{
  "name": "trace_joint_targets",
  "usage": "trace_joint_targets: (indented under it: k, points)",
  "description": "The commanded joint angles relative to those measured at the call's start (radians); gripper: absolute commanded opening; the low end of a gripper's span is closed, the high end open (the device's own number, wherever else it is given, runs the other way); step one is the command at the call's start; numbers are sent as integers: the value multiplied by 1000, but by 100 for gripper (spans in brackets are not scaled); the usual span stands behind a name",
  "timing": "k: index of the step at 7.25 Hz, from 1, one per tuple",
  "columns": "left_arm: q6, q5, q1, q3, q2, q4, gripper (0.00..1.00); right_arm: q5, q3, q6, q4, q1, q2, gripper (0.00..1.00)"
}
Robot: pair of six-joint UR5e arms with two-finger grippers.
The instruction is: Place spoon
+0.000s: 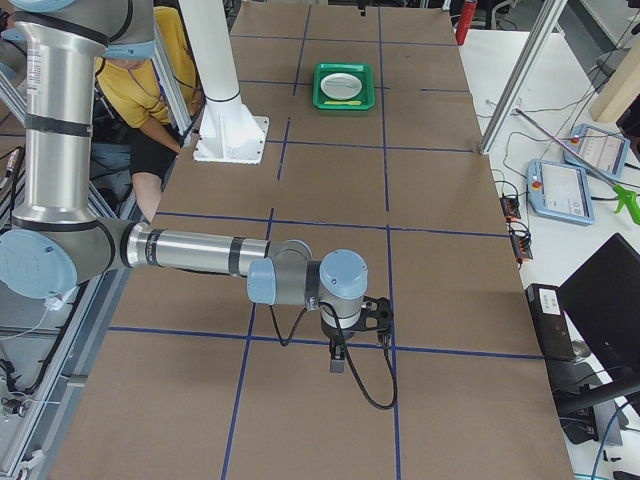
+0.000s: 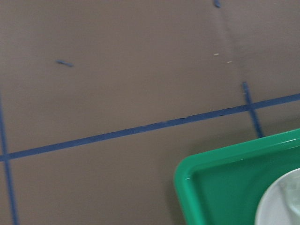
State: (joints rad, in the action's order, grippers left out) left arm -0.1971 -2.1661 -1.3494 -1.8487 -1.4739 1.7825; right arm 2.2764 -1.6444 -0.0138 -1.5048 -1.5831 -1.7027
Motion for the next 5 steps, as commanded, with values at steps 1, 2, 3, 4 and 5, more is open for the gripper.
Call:
trace_joint_targets:
  k: [1,2,3,4,5]
  points:
    - [287,-55,-192,103,56,-23,100,0,0,0,0,0,0,100]
    - [319,-61,-230,98,55,-143,100,0,0,0,0,0,0,100]
    - [364,-96,-246,100,57,-190,100,0,0,0,0,0,0,100]
    - [366,-145,-261,101,64,-195,100,0,0,0,0,0,0,100]
    - [366,-150,-263,97,82,-190,100,0,0,0,0,0,0,100]
